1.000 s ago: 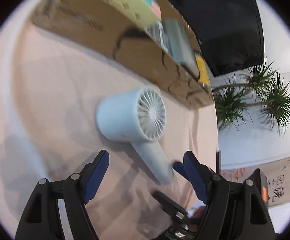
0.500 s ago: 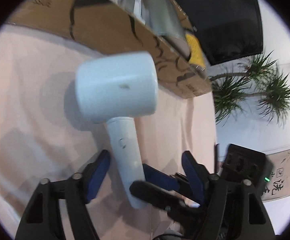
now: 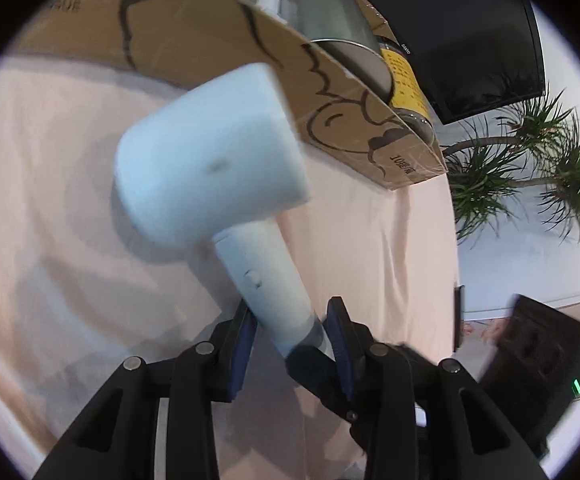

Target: Organize rigid objects

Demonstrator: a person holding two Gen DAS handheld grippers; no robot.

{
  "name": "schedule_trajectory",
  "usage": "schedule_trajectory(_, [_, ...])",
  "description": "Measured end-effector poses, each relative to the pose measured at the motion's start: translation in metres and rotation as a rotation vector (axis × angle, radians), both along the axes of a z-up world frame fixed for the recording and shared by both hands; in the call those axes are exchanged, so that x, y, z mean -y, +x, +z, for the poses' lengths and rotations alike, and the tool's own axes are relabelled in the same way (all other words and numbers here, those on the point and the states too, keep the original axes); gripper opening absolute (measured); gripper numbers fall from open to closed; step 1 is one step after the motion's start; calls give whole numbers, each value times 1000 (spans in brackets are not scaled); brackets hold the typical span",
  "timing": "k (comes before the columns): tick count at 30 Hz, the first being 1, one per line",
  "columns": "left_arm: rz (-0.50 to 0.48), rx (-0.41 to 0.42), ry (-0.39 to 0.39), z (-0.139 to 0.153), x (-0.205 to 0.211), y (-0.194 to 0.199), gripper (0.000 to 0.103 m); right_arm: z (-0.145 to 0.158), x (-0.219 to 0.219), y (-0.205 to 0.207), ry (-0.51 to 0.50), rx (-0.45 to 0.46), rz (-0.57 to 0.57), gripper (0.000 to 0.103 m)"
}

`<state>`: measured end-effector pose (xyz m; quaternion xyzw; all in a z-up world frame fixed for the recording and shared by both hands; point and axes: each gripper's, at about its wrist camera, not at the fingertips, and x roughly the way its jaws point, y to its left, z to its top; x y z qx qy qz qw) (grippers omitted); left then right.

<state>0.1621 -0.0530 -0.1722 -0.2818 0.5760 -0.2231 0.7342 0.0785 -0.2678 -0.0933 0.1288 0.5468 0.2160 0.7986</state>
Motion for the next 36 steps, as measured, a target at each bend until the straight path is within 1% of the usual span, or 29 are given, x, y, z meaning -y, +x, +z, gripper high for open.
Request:
schedule_trajectory(2, [-10, 14, 21, 2, 8, 0, 34, 11, -5, -10, -107, 98, 53, 44])
schedule_trajectory(3, [-4, 13, 21, 2, 9, 0, 34, 16, -15, -16, -188, 165, 99, 44])
schedule_trajectory(4, [1, 10, 21, 2, 8, 0, 34, 17, -21, -20, -241, 195, 131, 40])
schedule_trajectory(5, [7, 10, 24, 2, 8, 0, 34, 16, -31, -24, -305, 228, 167, 38])
schedule_trajectory(7, [25, 16, 36, 5, 6, -1, 32, 17, -42, -26, -387, 272, 195, 28])
schedule_trajectory(8, [32, 23, 44, 7, 6, -1, 31, 18, -44, -26, -387, 286, 214, 27])
schedule_trajectory(10, [45, 30, 62, 9, 2, -1, 29, 20, -42, -23, -347, 271, 220, 23])
schedule_trajectory(13, [67, 42, 92, 14, -6, -2, 26, 21, -36, -14, -238, 204, 185, 23])
schedule_trajectory(14, [72, 50, 105, 16, -9, -3, 26, 21, -37, -13, -220, 195, 183, 23])
schedule_trajectory(18, [117, 112, 164, 39, -30, -8, 23, 33, -51, -8, -135, 200, 164, 24])
schedule_trajectory(20, [152, 161, 189, 54, -44, -14, 19, 43, -64, -7, -92, 228, 156, 24])
schedule_trajectory(21, [168, 204, 198, 65, -52, -18, 11, 46, -74, -6, -83, 242, 158, 23])
schedule_trajectory(22, [182, 253, 200, 78, -59, -22, 0, 52, -83, -7, -77, 264, 168, 11])
schedule_trajectory(23, [167, 265, 166, 87, -63, -23, 0, 55, -94, -4, -60, 271, 185, 0])
schedule_trajectory(24, [160, 274, 149, 93, -66, -23, 0, 59, -102, -2, -16, 268, 203, 0])
schedule_trajectory(25, [169, 293, 168, 98, -72, -22, 0, 63, -107, 2, 28, 262, 198, 0])
schedule_trajectory(26, [174, 307, 202, 101, -77, -20, 0, 66, -113, 5, 31, 267, 199, 0])
schedule_trajectory(27, [190, 301, 221, 100, -87, -17, 0, 65, -121, 10, 5, 268, 204, 0])
schedule_trajectory(29, [228, 265, 180, 94, -115, -13, 0, 57, -118, 18, 33, 229, 157, 1])
schedule_trajectory(30, [256, 260, 188, 92, -128, -13, 0, 53, -114, 20, 35, 216, 145, 1])
schedule_trajectory(31, [253, 265, 207, 90, -137, -13, 5, 48, -108, 19, 24, 208, 126, 1])
schedule_trajectory(32, [222, 262, 205, 85, -143, -10, 11, 42, -100, 19, 8, 193, 100, 5])
schedule_trajectory(33, [189, 241, 185, 77, -146, -5, 30, 33, -93, 19, 0, 155, 78, 13])
schedule_trajectory(34, [168, 218, 168, 70, -145, -1, 53, 25, -88, 20, 8, 117, 60, 24])
schedule_trajectory(35, [142, 188, 144, 61, -144, 5, 59, 19, -85, 19, 11, 89, 41, 30])
schedule_trajectory(36, [99, 142, 113, 47, -140, 15, 60, 18, -84, 16, 7, 87, 38, 40])
